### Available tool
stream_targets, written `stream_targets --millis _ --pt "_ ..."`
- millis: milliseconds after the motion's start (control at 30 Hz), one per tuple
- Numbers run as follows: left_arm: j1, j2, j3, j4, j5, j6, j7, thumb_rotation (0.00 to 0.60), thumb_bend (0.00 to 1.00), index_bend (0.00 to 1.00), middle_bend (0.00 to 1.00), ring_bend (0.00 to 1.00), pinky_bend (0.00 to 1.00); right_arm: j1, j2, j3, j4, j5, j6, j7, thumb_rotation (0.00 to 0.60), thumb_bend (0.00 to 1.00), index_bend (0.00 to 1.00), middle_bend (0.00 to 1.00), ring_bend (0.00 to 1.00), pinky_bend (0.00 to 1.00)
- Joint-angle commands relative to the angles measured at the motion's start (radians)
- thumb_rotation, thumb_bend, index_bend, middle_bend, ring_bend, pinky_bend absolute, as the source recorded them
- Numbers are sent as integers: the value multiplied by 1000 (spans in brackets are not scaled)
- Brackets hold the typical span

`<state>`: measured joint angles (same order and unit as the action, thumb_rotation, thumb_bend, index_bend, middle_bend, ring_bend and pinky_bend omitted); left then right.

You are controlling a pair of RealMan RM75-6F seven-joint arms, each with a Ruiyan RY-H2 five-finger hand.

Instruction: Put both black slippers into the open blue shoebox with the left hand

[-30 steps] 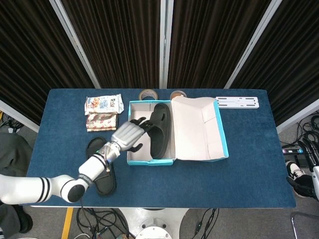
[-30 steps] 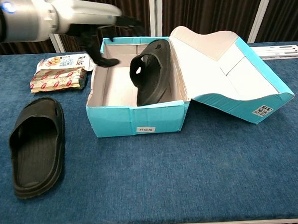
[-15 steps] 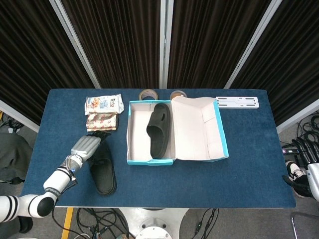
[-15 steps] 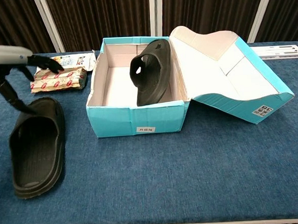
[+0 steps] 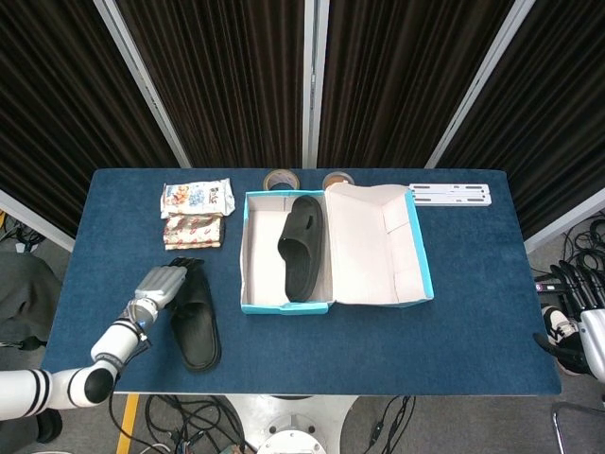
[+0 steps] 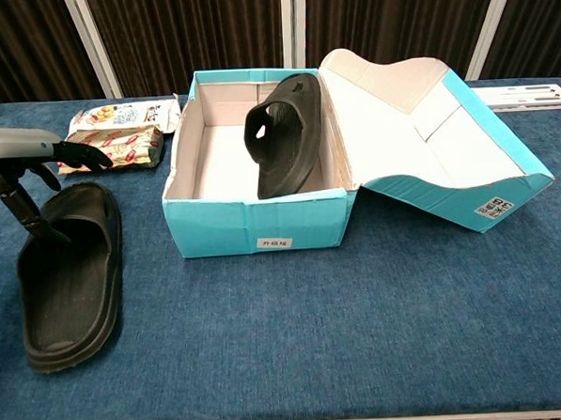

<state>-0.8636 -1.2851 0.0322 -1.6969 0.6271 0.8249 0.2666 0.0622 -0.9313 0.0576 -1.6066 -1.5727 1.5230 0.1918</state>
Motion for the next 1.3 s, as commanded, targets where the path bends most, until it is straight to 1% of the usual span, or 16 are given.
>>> stream_targets --millis 33,133,233,333,400,500,533,567,667,700,833,900,967,1133,1200,1300 --pt "-32 -25 -4 42 -76 -39 38 600 104 74 56 0 204 -2 0 -1 2 2 1 2 600 29 0 58 0 0" --pt "-59 -31 14 58 -135 -54 86 600 103 74 55 3 210 -4 -2 -2 4 5 2 6 600 28 0 58 0 0" --pt "-80 -36 32 55 -194 -42 132 600 103 82 56 43 234 -4 -4 -3 8 6 1 10 600 29 0 58 0 0" --pt "-86 -35 31 46 -222 -45 137 600 99 118 87 74 264 -4 -5 -3 10 6 1 11 600 28 0 58 0 0" --pt "-87 -35 29 43 -225 -48 135 600 94 139 122 103 287 -3 -5 -3 10 4 1 10 600 28 0 58 0 0" --pt "-86 -34 13 43 -220 -59 117 600 91 149 139 120 315 -1 -6 -3 9 2 0 9 600 29 0 59 0 0" --pt "-86 -40 9 50 -215 -50 116 600 90 164 157 136 333 -1 -6 -3 8 2 -1 8 600 29 0 59 0 0" --pt "-85 -50 7 62 -206 -34 121 600 89 198 202 177 372 -1 -6 -3 8 2 -1 8 600 28 0 60 0 0" --pt "-89 -82 23 105 -183 -8 162 600 90 315 355 334 528 -2 -3 -3 6 3 3 8 600 28 0 60 0 0" --pt "-91 -85 25 113 -183 -9 172 600 95 336 376 360 562 -4 -2 -2 5 4 5 7 600 28 0 60 0 0" --pt "-84 -74 20 120 -156 -11 168 600 131 405 432 401 622 -8 0 -2 2 7 11 6 600 28 0 61 0 0" --pt "-62 -54 -9 109 -120 -2 117 600 140 431 468 429 639 -9 -2 -3 2 8 12 6 600 28 0 60 0 0" --pt "-30 -31 -43 95 -74 19 48 600 141 436 473 431 640 -10 -2 -3 1 7 13 6 600 28 0 60 0 0" --pt "66 75 -151 49 78 9 -205 600 141 436 473 432 641 -12 3 -3 -6 5 19 -3 600 29 0 60 0 0" --pt "95 104 -199 54 144 10 -301 600 141 436 473 432 641 -11 4 -3 -9 4 18 -8 600 28 0 60 0 0" --pt "120 101 -264 93 231 36 -416 600 141 435 472 431 641 -9 6 -2 -16 1 16 -14 600 29 0 60 0 0"
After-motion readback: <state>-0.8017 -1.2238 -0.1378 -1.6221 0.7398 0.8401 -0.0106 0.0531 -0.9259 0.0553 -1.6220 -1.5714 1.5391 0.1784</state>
